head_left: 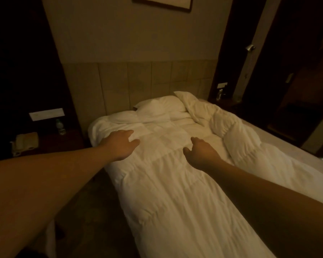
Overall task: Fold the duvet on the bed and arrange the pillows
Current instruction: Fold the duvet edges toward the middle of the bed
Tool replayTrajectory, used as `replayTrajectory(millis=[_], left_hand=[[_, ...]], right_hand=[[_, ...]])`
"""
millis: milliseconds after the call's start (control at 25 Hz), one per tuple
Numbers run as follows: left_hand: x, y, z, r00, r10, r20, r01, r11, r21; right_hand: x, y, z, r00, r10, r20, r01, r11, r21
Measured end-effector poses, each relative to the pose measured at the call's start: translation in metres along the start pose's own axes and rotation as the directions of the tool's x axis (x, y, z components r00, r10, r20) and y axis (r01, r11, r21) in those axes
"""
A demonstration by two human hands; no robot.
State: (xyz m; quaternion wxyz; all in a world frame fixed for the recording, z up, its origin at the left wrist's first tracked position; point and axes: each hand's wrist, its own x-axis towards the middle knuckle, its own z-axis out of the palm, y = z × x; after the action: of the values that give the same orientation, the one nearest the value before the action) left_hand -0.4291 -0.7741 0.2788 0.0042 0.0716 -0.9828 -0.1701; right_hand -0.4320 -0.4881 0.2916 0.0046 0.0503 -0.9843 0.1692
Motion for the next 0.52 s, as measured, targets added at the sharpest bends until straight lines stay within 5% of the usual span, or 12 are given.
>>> replayTrajectory(millis=[160, 520], left_hand=[[0.044, -0.044, -0.006, 0.999, -0.05, 0.012, 0.05, 0.999, -0.015], [0.217, -0.041, -0.017, 0.992, 0.118, 0.034, -0.118, 0.993, 0.002]], right_hand=[[0.047, -0.029, 0.023, 1.0, 0.019, 0.016, -0.019, 1.0, -0.022], [0.208, -0.035, 0.05, 0.988, 0.152, 0.001, -0.152, 0.988, -0.001]])
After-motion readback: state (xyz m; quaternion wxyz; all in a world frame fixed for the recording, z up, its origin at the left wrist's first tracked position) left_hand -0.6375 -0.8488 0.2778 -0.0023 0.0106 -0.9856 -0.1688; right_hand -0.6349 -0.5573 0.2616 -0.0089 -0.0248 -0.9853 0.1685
